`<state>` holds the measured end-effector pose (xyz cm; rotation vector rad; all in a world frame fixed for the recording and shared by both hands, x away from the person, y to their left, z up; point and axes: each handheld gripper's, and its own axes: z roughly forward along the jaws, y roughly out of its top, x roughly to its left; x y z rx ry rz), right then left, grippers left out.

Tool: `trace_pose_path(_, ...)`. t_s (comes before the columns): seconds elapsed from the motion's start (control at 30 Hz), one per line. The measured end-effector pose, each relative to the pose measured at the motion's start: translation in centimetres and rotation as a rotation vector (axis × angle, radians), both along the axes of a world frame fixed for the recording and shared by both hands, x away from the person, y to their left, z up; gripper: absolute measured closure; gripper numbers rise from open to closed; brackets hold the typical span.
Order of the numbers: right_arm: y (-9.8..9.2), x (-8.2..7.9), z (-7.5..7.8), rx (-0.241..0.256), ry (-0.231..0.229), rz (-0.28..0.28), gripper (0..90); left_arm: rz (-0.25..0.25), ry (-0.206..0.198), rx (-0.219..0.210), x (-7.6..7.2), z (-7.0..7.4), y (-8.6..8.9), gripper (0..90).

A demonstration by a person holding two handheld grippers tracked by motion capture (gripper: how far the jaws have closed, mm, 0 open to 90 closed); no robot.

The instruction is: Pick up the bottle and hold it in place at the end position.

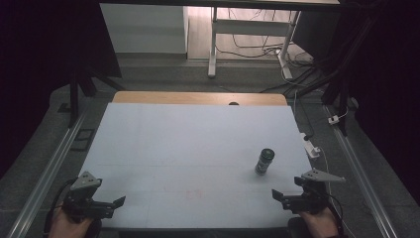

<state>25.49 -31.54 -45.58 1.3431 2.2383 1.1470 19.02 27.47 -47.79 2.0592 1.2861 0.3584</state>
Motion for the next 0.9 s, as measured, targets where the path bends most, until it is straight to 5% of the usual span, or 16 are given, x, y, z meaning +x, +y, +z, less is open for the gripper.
trace_pose_path(0.9,0.5,1.2,0.4,-0.027,-0.048,0.067,0.0,0.004,0.009,-0.007,0.0,0.0,0.1,0.0)
